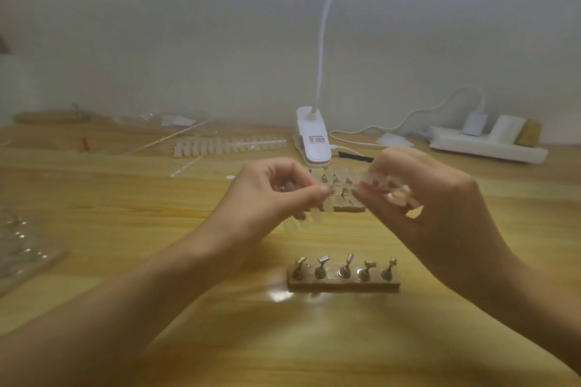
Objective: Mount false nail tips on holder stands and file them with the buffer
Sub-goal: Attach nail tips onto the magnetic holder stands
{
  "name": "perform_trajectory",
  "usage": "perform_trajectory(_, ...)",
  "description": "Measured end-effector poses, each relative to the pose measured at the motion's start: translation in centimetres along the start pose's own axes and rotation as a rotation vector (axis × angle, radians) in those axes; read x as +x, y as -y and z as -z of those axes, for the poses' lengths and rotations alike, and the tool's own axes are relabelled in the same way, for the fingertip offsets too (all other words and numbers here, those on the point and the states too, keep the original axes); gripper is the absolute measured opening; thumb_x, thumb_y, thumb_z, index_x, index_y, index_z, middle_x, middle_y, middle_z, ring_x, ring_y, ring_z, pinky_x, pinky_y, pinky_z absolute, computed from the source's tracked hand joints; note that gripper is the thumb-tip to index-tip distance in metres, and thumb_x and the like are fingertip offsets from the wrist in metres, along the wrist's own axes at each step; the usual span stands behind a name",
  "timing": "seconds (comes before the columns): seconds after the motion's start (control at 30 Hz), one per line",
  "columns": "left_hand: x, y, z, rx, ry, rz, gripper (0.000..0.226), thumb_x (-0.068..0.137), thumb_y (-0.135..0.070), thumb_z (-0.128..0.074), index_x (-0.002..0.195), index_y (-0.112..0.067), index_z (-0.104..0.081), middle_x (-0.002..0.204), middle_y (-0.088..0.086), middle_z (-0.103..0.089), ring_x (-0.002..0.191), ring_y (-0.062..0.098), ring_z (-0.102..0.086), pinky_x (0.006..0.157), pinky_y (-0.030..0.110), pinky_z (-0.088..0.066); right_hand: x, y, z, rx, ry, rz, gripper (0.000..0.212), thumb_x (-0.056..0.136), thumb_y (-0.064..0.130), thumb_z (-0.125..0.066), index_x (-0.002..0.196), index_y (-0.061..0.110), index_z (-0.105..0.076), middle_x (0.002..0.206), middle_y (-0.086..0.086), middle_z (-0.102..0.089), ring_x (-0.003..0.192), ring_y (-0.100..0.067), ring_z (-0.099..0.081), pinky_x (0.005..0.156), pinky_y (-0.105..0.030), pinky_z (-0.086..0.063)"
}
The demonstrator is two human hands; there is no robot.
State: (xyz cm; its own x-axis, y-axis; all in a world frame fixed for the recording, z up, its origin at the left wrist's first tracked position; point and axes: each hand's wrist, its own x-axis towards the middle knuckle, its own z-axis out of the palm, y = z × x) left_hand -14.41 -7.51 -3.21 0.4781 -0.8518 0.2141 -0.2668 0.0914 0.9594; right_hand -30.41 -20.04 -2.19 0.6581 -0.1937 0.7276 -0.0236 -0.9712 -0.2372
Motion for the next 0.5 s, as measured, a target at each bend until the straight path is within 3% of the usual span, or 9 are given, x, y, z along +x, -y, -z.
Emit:
perform_trajectory(0.1, -0.1, -0.5, 0.0, 0.075, 0.039, -0.08, 0.014, 0.077, -0.026, -0.079, 0.081, -0.015, -0.073, 0.071, 0.003, -0.073, 0.061, 0.011, -0.062, 0.057, 0.018, -0.049, 0.7, 0.0, 0.4, 0.45, 0.099, -0.325, 0.023, 0.083, 0.034, -0.068, 0.079, 0.012, -0.061, 0.073, 0.001, -0.068, 0.067, -0.014, -0.07, 0.048, -0.025, -0.054)
perform_trajectory(0.2, -0.1, -0.6, -0.2, 0.12, -0.003, -0.135, 0.01, 0.079, -0.025, -0.079, 0.079, -0.017, -0.073, 0.069, 0.0, -0.072, 0.06, 0.011, -0.064, 0.057, 0.024, -0.052, 0.7, -0.2, 0.5, 0.547, 0.127, -0.366, 0.017, 0.084, 0.027, -0.068, 0.08, 0.013, -0.061, 0.076, -0.002, -0.071, 0.068, -0.013, -0.071, 0.047, -0.024, -0.053)
perform_trajectory(0.33, -0.4, -0.9, -0.4, 0.12, -0.026, -0.145, 0.013, 0.077, -0.029, -0.079, 0.076, -0.017, -0.074, 0.069, -0.003, -0.072, 0.06, 0.008, -0.064, 0.057, 0.021, -0.051, 0.4, 0.2, 0.3, 0.47, 0.11, -0.3, 0.017, 0.089, 0.024, -0.068, 0.08, 0.013, -0.06, 0.074, 0.0, -0.066, 0.071, -0.016, -0.068, 0.048, -0.024, -0.052)
perform_trajectory(0.43, -0.6, -1.0, -0.6, 0.13, -0.053, -0.17, 0.011, 0.08, -0.026, -0.079, 0.074, -0.018, -0.073, 0.068, -0.003, -0.072, 0.061, 0.013, -0.064, 0.057, 0.025, -0.051, 0.1, 0.7, 0.6, 0.074, 0.014, -0.072, 0.019, 0.096, 0.022, -0.063, 0.081, 0.012, -0.057, 0.073, 0.006, -0.057, 0.065, -0.017, -0.06, 0.05, -0.032, -0.05)
perform_trajectory(0.5, -0.6, -1.0, -0.9, 0.084, -0.056, -0.172, 0.015, 0.081, -0.02, -0.078, 0.067, -0.019, -0.071, 0.061, -0.006, -0.068, 0.056, 0.008, -0.058, 0.052, 0.019, -0.046, -0.2, 1.7, 0.4, -0.203, -0.012, 0.121, 0.01, 0.093, 0.019, -0.063, 0.086, 0.014, -0.057, 0.075, 0.003, -0.056, 0.057, -0.022, -0.055, 0.043, -0.037, -0.047)
